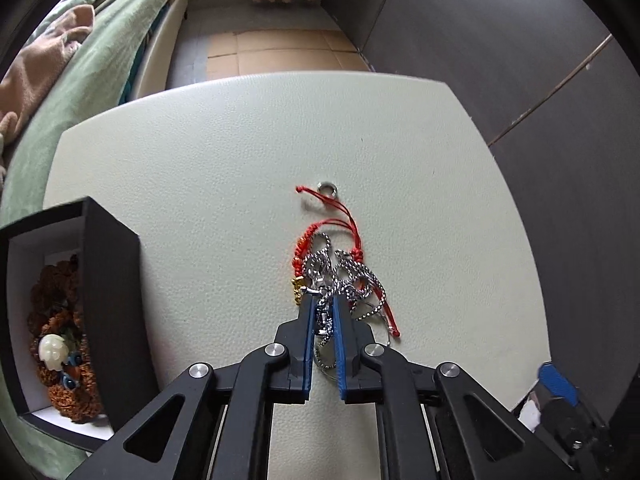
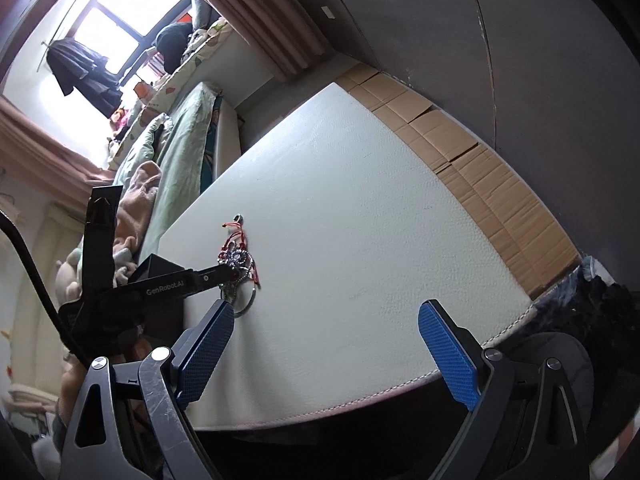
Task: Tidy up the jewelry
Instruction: 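Lift the silver chains with the left gripper while the right grasps the red string bracelet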
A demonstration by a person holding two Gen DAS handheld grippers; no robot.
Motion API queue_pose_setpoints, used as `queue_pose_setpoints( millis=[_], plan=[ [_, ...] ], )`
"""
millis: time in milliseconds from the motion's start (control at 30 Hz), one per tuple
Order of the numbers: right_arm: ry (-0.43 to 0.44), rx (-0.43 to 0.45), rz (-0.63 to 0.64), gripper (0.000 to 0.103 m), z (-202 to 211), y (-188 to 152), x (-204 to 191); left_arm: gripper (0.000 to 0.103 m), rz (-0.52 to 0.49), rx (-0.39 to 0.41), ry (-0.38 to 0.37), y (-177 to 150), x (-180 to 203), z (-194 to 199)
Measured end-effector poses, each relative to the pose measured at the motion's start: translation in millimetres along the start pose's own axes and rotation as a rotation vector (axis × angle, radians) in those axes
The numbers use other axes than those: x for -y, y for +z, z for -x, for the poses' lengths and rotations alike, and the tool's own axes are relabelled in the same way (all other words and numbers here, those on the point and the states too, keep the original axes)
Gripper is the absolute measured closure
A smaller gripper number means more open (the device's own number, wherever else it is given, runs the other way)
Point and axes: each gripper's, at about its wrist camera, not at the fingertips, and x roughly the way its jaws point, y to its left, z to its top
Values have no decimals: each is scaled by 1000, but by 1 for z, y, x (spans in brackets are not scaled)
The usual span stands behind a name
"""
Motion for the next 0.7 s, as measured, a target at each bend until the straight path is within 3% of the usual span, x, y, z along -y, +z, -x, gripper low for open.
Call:
queue_pose_setpoints(
  millis=[100,600,700],
  plan=[
    [16,-28,8,21,-9,0,-5,94,4,24,-32,1,-7,14],
    [63,-99,82,43,-53,18,-45,94,32,155,-180,3,-28,104],
    [62,-109,98,43,-58,26,-54,94,34,191,-199,5,-30,125]
  ],
)
